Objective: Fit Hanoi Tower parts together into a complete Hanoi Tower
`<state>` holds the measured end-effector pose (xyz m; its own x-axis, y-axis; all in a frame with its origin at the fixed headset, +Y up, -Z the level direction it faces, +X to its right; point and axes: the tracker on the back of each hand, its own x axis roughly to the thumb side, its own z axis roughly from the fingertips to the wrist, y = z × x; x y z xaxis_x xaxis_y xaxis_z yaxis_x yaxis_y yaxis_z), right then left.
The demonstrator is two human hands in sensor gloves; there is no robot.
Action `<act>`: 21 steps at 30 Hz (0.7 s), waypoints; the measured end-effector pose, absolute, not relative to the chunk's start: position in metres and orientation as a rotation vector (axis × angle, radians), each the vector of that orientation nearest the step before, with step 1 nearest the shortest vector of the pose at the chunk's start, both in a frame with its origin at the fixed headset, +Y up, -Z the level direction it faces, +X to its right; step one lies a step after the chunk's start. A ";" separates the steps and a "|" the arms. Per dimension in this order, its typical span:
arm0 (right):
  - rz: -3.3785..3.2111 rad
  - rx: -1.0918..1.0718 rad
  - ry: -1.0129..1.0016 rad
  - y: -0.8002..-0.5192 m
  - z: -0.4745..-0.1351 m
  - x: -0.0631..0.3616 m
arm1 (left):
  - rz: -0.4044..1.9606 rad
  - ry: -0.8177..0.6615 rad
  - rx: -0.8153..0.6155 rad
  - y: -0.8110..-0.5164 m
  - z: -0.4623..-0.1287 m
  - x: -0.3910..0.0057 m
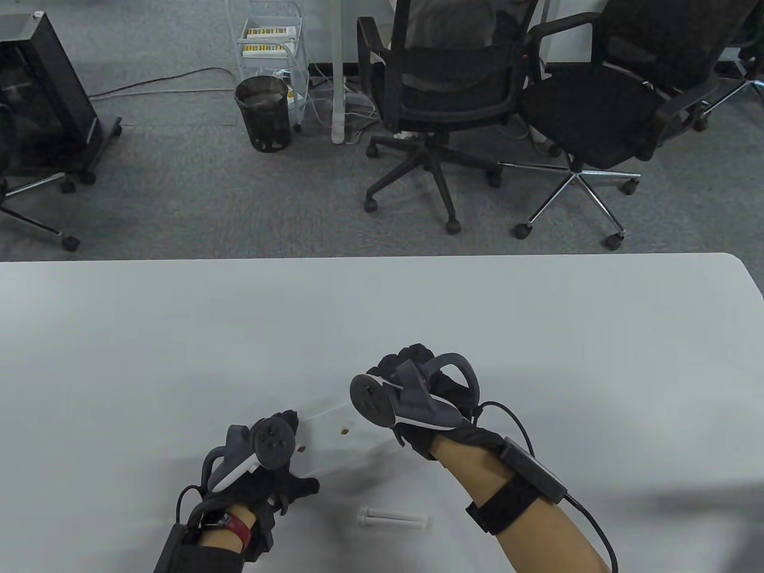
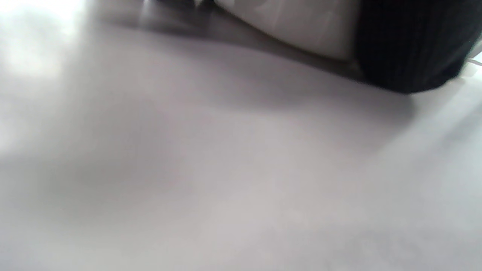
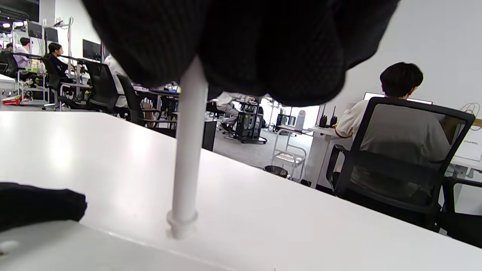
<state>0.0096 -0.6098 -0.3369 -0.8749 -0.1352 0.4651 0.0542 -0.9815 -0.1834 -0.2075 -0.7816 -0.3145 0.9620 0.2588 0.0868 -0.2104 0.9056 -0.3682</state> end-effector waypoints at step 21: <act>-2.911 -0.757 0.205 -0.655 -0.355 0.004 | 0.244 -0.135 -0.365 -0.782 -0.315 -0.208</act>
